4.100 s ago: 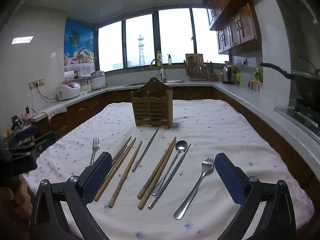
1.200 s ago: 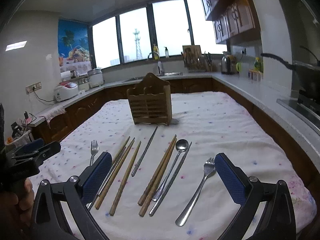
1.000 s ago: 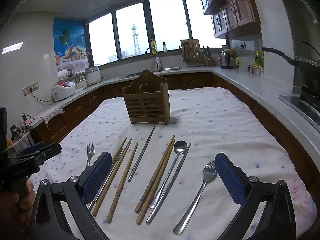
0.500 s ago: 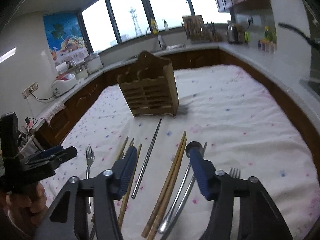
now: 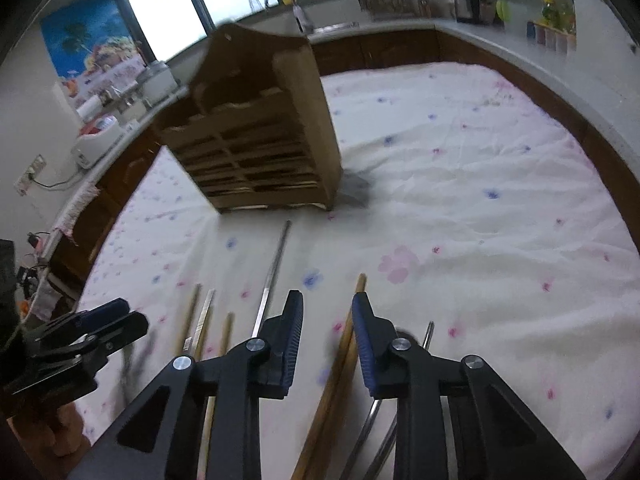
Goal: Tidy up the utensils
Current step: 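Lower the left tool onto a wooden chopstick and close it while the right tool grasps another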
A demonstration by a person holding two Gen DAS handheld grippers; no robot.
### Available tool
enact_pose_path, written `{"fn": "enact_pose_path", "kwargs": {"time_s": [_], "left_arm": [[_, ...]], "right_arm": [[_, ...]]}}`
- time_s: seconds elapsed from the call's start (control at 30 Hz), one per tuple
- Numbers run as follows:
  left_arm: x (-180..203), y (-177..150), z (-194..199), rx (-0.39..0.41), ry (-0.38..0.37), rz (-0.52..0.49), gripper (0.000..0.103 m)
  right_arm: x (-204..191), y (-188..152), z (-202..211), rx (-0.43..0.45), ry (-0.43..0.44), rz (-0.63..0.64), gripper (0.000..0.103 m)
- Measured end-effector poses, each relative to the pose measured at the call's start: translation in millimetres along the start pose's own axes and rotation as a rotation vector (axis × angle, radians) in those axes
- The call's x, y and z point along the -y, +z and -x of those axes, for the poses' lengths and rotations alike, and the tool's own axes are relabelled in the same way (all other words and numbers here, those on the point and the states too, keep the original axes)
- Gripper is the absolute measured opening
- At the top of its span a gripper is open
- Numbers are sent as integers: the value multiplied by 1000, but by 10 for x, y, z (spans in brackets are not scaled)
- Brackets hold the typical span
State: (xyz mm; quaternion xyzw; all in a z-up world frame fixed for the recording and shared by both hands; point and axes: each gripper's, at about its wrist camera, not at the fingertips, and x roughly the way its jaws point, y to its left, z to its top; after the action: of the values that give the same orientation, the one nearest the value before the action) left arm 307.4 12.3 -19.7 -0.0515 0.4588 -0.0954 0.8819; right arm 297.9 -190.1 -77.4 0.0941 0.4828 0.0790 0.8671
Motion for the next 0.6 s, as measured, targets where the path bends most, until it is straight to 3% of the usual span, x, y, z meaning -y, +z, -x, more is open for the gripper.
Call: {"fn": "enact_pose_path", "kwargs": {"time_s": [0.2,0.4,0.5,0.6], "left_arm": [[18,147,-331,-71,-14,-19,50],[68,232,-604,-137,-9,-53,36],[74,261,-719,-152,4,-64,31],[86,297,-765,-152,26,-81,17]], "right_arm": [[61,90,-239,-57,-30,9,21],[41,125,-333,-78,-31,31,15],[32,141,-357,-80,-33,39,7],[25,160,-383,-76,-24,46,6]]}}
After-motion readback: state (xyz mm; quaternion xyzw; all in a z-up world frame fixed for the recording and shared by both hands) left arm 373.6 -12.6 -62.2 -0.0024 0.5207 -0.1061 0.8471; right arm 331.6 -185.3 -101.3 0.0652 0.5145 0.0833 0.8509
